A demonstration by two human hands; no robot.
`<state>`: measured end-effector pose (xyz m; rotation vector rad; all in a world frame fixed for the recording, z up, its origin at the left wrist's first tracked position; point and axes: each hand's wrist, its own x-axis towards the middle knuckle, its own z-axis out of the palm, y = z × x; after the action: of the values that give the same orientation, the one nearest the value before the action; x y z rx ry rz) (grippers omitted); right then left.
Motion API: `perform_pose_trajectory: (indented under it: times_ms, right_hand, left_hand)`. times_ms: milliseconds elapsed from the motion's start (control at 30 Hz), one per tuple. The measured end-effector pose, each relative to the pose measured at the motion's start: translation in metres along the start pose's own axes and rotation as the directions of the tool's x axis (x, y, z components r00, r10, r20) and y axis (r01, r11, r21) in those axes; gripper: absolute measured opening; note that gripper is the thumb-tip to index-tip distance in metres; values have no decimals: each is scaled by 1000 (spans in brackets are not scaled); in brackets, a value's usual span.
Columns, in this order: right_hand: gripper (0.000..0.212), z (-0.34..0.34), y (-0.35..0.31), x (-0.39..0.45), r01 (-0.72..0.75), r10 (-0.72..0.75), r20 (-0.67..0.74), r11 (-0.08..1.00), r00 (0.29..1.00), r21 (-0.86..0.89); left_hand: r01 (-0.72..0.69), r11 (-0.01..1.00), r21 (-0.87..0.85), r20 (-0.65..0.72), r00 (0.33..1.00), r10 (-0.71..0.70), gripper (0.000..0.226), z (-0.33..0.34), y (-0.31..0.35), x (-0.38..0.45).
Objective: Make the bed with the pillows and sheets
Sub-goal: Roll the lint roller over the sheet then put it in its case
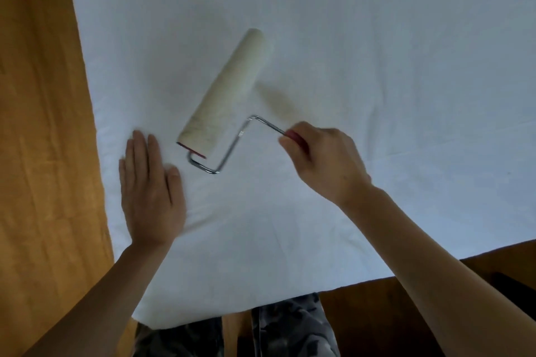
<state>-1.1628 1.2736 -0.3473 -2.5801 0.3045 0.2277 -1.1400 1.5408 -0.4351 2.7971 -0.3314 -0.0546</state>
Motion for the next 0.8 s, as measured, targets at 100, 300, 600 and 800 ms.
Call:
perform_pose_trajectory:
  times_ms: [100, 300, 600, 800]
  right_hand:
    - [33, 15, -29, 25, 81, -70, 193, 996, 979, -49]
    - [25, 30, -30, 19, -6, 21, 302, 999, 953, -52]
    - [19, -14, 59, -57, -42, 109, 309, 976, 945, -214]
    - [13, -47, 124, -127, -211, 290, 282, 937, 915, -278]
  left_hand:
    - [46, 998, -41, -30, 998, -47, 51, 0, -2, -10]
    - [106, 992, -74, -108, 988, -114, 48, 5, -7, -17]
    - [170, 985, -38, -159, 972, -174, 46, 7, -8, -21]
    - [173, 985, -8, -182, 968, -172, 46, 9, -9, -21]
